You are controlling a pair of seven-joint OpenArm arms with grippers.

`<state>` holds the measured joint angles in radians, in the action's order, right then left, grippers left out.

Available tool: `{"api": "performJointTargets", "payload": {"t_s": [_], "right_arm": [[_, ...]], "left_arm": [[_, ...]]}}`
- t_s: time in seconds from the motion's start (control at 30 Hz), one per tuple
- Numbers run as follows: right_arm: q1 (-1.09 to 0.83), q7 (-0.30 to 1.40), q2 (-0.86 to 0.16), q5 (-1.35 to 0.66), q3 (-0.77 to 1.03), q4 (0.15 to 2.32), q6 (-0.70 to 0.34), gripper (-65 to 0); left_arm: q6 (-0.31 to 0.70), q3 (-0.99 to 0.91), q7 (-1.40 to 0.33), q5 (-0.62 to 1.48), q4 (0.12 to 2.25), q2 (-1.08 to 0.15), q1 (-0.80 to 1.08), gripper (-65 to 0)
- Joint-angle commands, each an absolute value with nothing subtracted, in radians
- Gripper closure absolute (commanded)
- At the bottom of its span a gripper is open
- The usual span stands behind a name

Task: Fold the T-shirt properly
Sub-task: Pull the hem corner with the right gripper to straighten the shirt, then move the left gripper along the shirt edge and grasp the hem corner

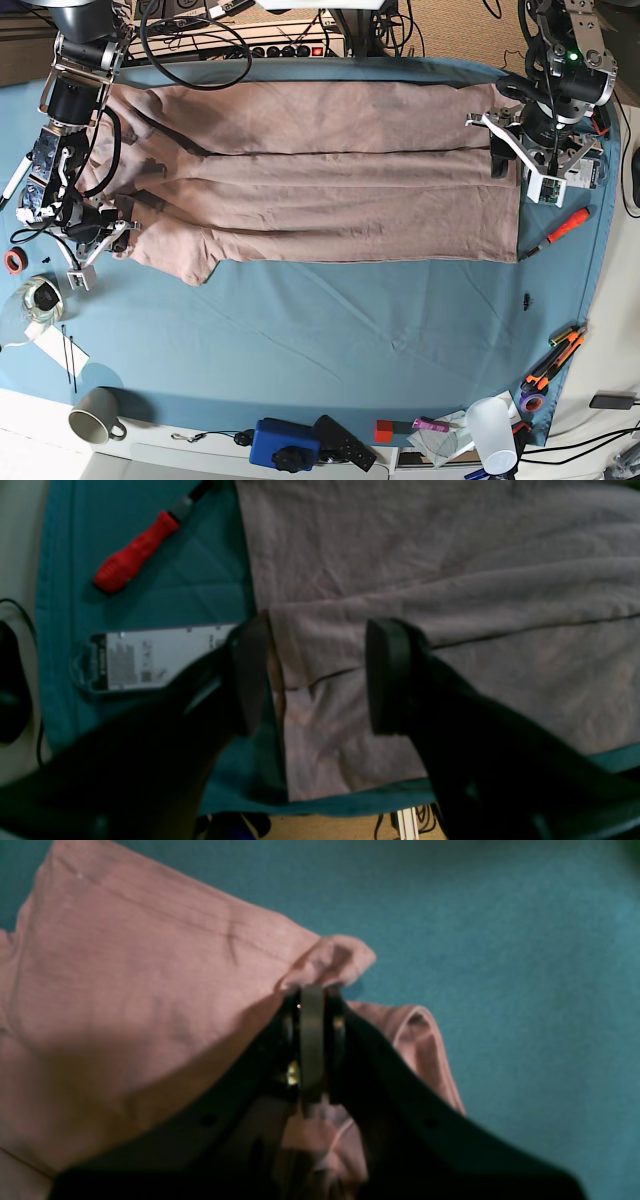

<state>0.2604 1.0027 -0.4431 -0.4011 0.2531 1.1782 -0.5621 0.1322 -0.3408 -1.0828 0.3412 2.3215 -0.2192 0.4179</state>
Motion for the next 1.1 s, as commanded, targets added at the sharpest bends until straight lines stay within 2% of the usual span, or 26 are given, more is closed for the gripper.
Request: {"api": "performJointTargets", "payload": {"t_s": [0.0, 0.37, 0.8, 1.07], "right_arm": [[0.283, 0.986, -0.463, -0.403, 0.257, 1.207, -0.564, 0.0], [0.282, 0.95, -0.463, -0.4, 0.257, 1.39, -0.569, 0.0], [0.277, 0.967, -0.463, -0.399, 0.257, 1.397, -0.568, 0.0], [0.277, 0.995, -0.463, -0.399, 0.257, 1.397, -0.568, 0.0]], "left_arm": [[0.132, -0.343, -1.061, 0.344, 2.336, -0.227, 0.416, -31.7], [0.132, -0.343, -1.02, 0.34, 2.336, -0.227, 0.407, -31.7], [0.132, -0.343, -1.003, 0.323, 2.326, -0.228, 0.363, -31.7], [0.135, -0.342, -0.968, 0.292, 2.074, -0.248, 0.17, -31.8]]}}
